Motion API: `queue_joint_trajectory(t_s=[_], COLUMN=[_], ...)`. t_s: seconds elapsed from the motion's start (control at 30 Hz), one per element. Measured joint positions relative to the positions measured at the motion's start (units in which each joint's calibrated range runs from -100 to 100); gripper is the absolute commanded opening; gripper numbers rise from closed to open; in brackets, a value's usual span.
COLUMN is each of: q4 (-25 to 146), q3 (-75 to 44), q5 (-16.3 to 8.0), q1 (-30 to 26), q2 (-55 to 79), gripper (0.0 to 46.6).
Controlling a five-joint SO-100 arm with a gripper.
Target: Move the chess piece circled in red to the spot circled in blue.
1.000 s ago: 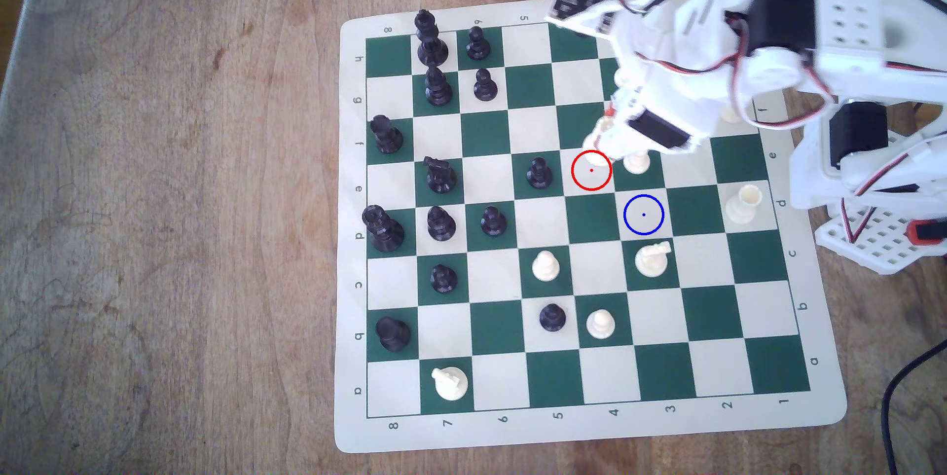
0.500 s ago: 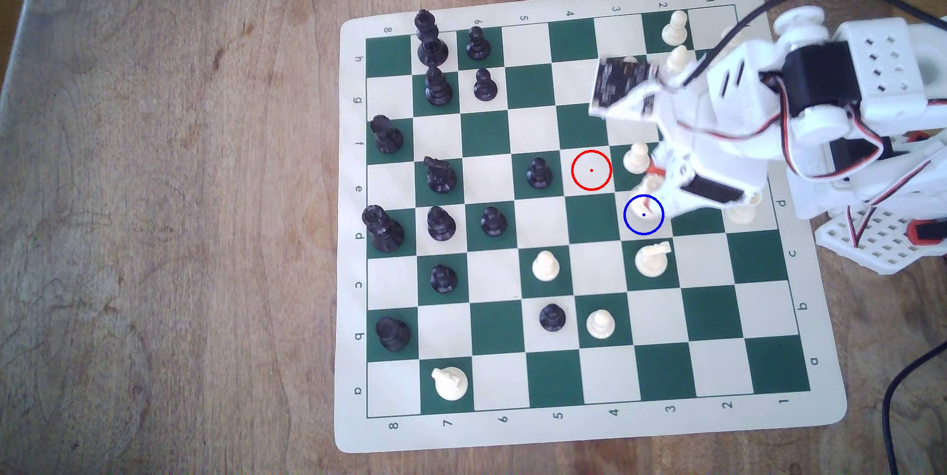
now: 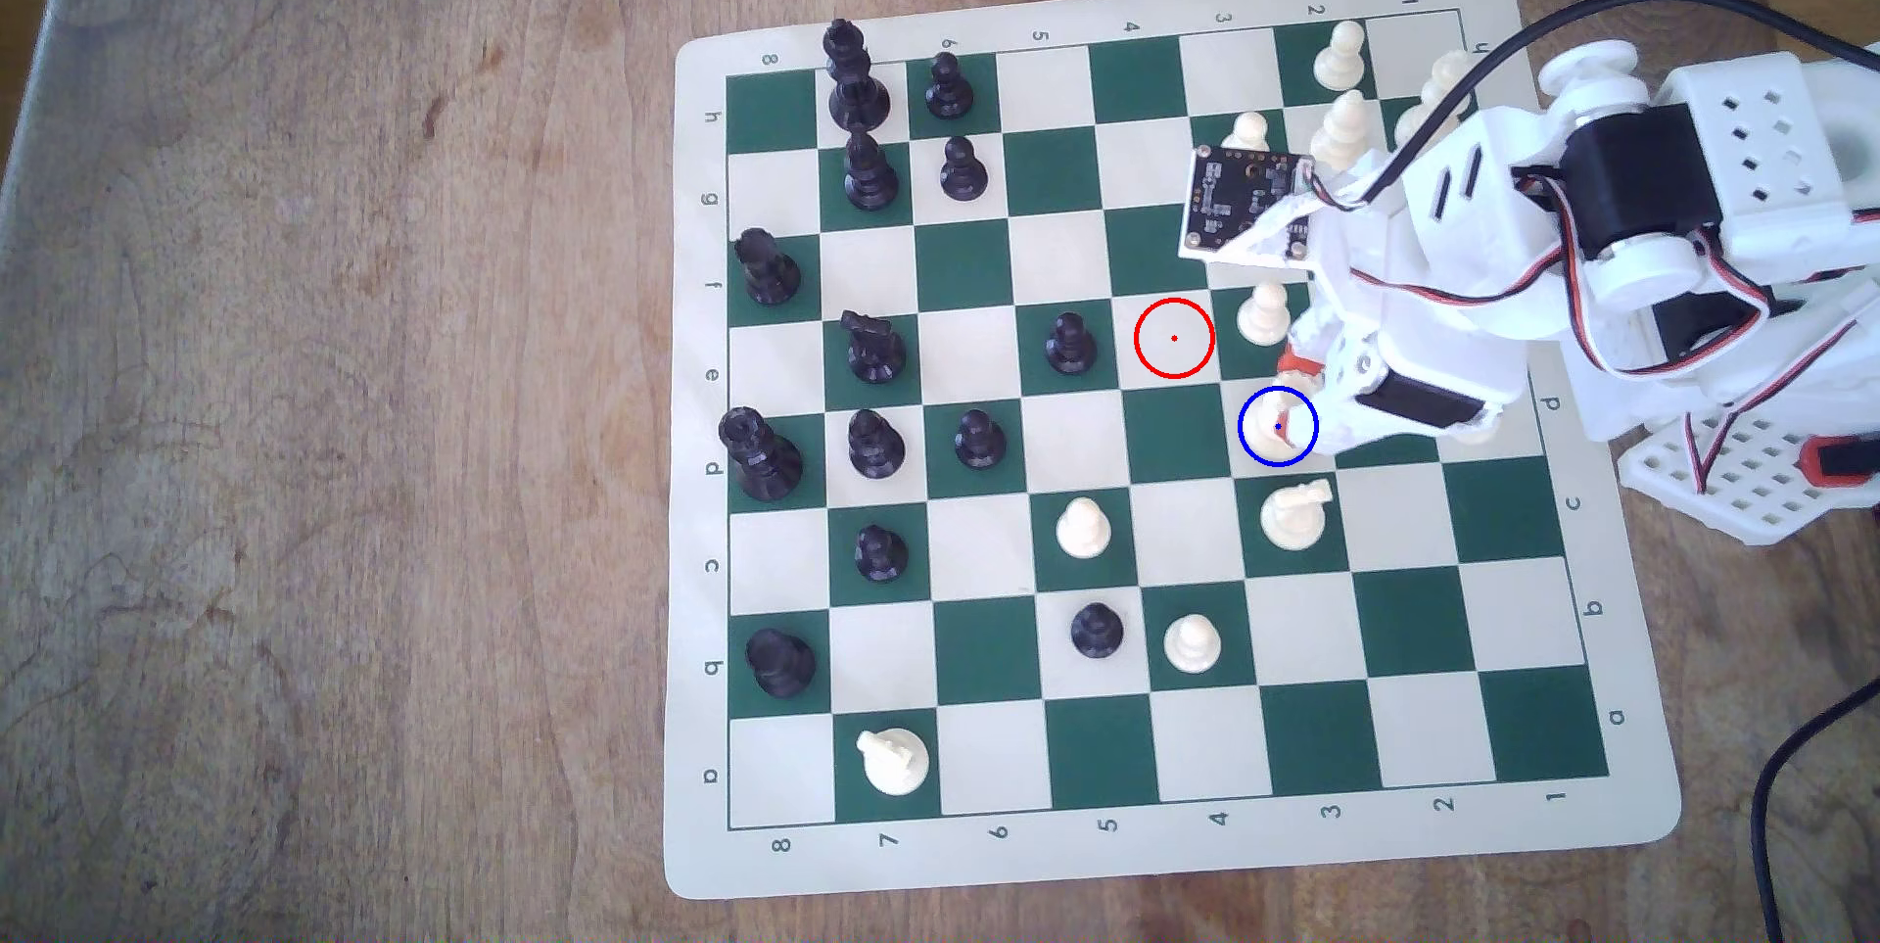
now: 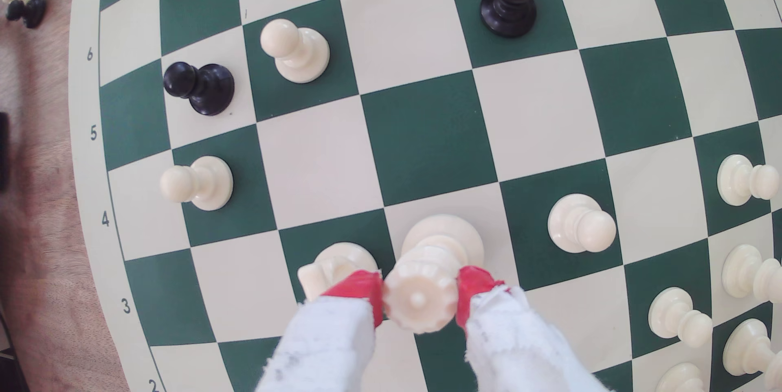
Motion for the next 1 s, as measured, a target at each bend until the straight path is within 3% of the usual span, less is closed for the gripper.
queue_joint_trajectory(t_s=[0.6, 0.7, 0.8, 1.0], q4=[-1.83, -1.83, -1.83, -1.83], q3=[2.44, 2.44, 2.44, 2.44], q5=[0.0, 0.0, 0.0, 0.0], q1=[1.84, 2.14, 2.14, 2.21], q2=[0.0, 0.0, 0.0, 0.0], gripper=[6.0, 12.1, 15.1, 15.6])
